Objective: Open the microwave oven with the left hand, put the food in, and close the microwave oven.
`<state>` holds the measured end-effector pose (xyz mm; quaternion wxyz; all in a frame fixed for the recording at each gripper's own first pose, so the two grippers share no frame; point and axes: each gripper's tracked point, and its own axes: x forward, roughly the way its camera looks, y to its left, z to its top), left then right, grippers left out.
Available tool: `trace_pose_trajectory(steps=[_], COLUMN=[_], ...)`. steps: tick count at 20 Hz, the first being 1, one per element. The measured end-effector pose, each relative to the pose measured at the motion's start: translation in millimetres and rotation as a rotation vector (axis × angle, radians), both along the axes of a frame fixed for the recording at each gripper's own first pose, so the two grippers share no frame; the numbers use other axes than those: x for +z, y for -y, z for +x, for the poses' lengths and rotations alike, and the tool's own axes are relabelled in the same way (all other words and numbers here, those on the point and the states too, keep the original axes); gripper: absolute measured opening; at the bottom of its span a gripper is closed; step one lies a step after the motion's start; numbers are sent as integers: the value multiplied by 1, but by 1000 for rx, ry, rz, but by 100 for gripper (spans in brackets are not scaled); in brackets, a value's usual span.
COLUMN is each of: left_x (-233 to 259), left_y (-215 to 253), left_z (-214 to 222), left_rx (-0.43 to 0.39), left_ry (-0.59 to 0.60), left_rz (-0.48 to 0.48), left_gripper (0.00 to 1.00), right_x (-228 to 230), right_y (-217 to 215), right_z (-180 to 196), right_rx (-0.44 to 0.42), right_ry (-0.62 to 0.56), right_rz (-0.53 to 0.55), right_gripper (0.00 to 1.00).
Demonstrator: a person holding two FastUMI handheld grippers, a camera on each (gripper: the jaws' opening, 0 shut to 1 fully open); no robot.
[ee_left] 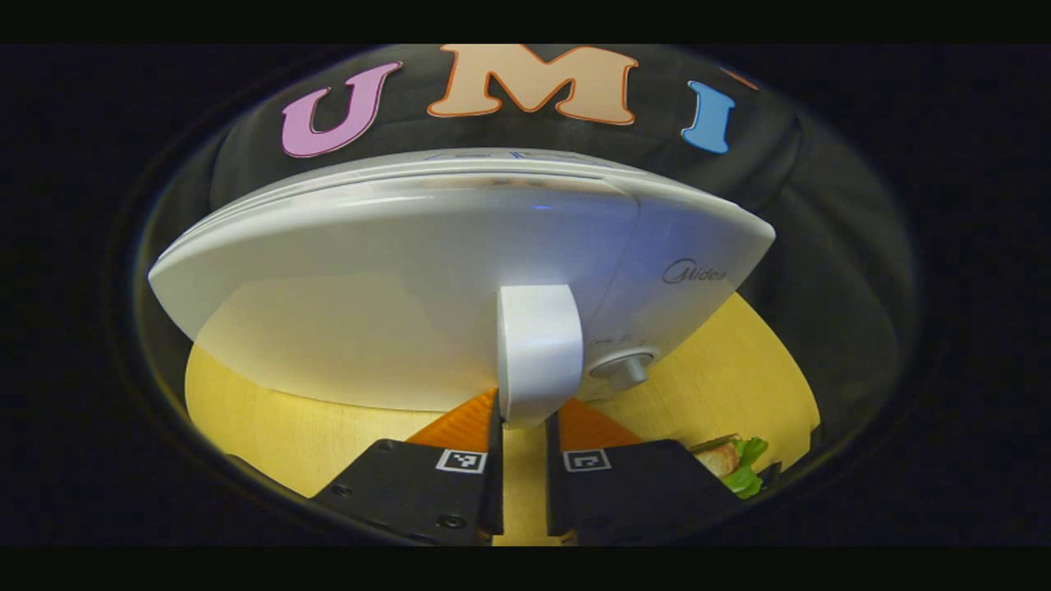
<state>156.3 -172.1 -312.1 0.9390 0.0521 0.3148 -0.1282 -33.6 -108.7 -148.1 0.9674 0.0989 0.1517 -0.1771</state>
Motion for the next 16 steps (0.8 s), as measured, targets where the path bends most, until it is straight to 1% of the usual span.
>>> trace_pose_trajectory(steps=[3, 4, 5, 6, 7, 10, 14, 15, 16], left_x=[2, 2, 2, 2, 3, 3, 3, 3, 3], left_y=[0, -1, -1, -1, -1, -1, -1, -1, -2], left_z=[0, -1, -1, -2, -2, -2, -4, -4, -5], left_rx=[6, 9, 9, 10, 10, 1, -4, -9, -18], left_ry=[48, 54, 55, 54, 57, 74, 72, 74, 77], left_rz=[-2, -1, -2, -9, -19, -12, -11, -13, -12], left_gripper=[17, 14, 14, 12, 12, 9, 9, 8, 7], right_x=[-2, -3, -4, -4, -4, -6, -8, -8, -10], right_y=[0, 0, 0, -1, -1, 1, 1, 2, 3], right_z=[-3, -6, -7, -9, -11, -18, -27, -29, -30], right_rx=[9, 12, 15, 18, 21, 27, 25, 25, 24], right_ry=[-7, -8, -9, -10, -11, -15, -17, -20, -22], right_rz=[0, 2, 3, 3, 1, -12, -19, -17, -15], right_gripper=[99, 99, 92, 92, 92, 92, 92, 99, 99])
